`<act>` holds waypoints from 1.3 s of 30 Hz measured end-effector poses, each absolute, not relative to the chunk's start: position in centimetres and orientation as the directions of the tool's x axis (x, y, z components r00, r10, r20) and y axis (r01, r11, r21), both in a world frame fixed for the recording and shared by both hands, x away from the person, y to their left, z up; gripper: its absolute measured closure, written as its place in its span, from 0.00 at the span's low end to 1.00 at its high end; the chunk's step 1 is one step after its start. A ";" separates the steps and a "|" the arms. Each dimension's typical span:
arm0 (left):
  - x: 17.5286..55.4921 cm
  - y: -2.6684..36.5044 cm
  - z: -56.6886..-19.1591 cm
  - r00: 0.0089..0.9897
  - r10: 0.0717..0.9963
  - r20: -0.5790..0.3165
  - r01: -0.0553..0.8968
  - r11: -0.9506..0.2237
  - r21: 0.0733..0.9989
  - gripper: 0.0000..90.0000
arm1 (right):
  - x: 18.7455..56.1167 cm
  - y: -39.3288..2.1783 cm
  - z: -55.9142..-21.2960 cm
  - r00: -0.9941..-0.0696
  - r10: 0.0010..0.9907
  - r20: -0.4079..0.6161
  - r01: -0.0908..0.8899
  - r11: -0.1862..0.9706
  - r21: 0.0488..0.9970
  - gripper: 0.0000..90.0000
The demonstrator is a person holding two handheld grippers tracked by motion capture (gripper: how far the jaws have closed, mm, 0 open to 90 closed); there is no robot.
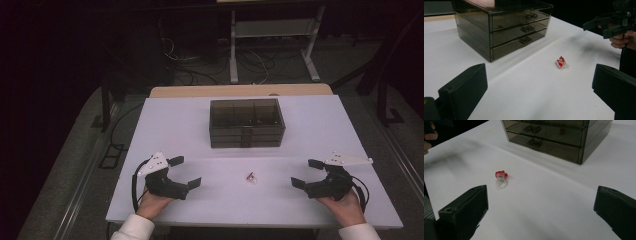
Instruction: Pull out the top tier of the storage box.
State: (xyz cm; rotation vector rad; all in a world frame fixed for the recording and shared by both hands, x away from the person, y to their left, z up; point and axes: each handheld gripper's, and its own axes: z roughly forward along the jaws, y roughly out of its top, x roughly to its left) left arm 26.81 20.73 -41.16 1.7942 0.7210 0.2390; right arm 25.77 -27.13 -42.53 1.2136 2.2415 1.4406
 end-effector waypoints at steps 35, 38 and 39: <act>26.6 21.2 -41.0 0.775 0.601 -0.196 0.350 -0.149 0.925 0.00 | 25.6 -27.1 -42.4 -0.638 0.729 0.249 0.530 0.181 0.828 0.00; 26.6 21.2 -41.0 0.775 0.601 -0.194 0.349 -0.151 0.925 0.00 | 25.6 -27.0 -42.3 -0.641 0.726 0.248 0.529 0.184 0.828 0.00; 26.6 21.2 -41.0 0.775 0.601 -0.194 0.348 -0.151 0.925 0.00 | 25.6 -27.0 -42.2 -0.641 0.726 0.249 0.530 0.184 0.828 0.00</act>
